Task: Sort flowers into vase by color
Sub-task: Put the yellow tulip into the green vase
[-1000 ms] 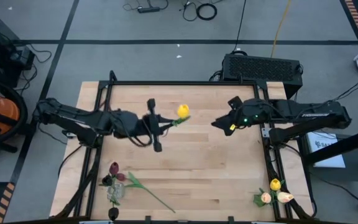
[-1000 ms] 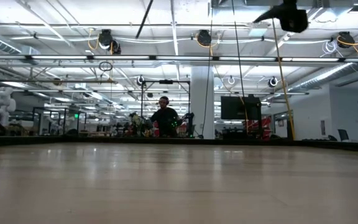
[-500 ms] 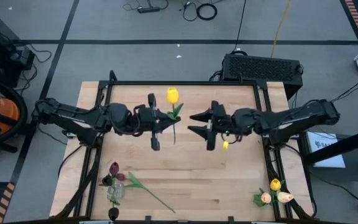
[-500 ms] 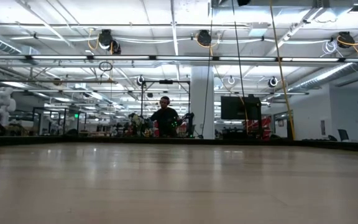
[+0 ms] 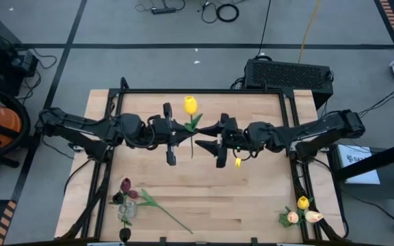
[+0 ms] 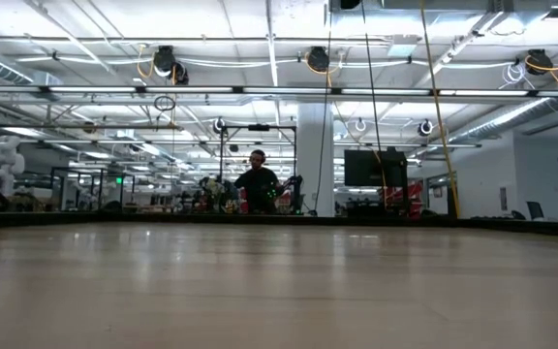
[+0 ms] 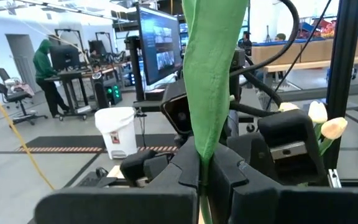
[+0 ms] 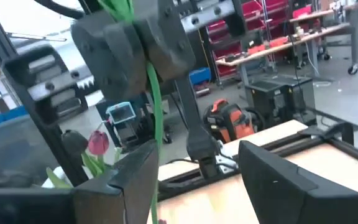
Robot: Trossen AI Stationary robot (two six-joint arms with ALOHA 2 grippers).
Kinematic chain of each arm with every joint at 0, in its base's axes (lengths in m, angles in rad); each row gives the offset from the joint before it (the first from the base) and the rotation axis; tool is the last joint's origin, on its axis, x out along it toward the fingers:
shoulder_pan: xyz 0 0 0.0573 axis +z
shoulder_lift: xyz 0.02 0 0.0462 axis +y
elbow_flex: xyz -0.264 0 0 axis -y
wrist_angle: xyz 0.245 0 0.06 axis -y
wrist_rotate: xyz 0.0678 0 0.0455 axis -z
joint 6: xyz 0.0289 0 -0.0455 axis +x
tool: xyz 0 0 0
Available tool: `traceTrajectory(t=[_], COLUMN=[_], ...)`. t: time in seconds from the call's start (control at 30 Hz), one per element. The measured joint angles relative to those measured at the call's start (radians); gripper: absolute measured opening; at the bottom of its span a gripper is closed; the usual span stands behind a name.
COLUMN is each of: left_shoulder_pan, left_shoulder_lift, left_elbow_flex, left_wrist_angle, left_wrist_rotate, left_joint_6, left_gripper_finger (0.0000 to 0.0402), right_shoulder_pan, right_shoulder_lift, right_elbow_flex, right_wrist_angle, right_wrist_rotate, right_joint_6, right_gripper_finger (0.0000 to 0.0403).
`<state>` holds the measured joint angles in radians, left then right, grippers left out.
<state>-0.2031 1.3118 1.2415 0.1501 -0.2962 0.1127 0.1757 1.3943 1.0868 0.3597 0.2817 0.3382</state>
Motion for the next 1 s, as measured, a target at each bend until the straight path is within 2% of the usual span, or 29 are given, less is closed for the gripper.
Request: traceTrajectory(t=[0.13,0.43,0.57,0.8,0.9,1.0], left_shoulder_pan=[0.000,-0.002,-0.002,-0.002,0.000,0.001], left_shoulder_lift=[0.008,0.020,0.020,0.017,0.017,0.017], left_elbow_flex=[0.000,0.000,-0.001,0.000,0.000,0.000], left_wrist_angle=[-0.003,0.000,-0.009,-0.022,-0.022,-0.023], left_wrist_rotate=[0.006,0.033,0.033,0.033,0.033,0.033], left_joint_6=[-0.002,-0.003,-0.003,-0.002,-0.002,0.000], left_gripper_finger=[0.0011,0.0011,0.0011,0.0011,0.0011,0.0011], right_shoulder_pan=[0.000,0.000,0.000,0.003,0.003,0.003], right_shoulder_lift=[0.037,0.126,0.113,0.093,0.093,0.093], right_elbow_flex=[0.078,0.320,0.341,0.344,0.344,0.344], right_wrist_angle=[-0.037,-0.396,-0.453,-0.445,-0.444,-0.440], right_wrist_rotate=[0.000,0.035,0.034,-0.001,-0.024,-0.026], right_joint_6=[-0.030,-0.097,-0.119,-0.119,-0.096,-0.091], right_gripper_finger=[0.0215,0.0215,0.0215,0.0212,0.0194,0.0155])
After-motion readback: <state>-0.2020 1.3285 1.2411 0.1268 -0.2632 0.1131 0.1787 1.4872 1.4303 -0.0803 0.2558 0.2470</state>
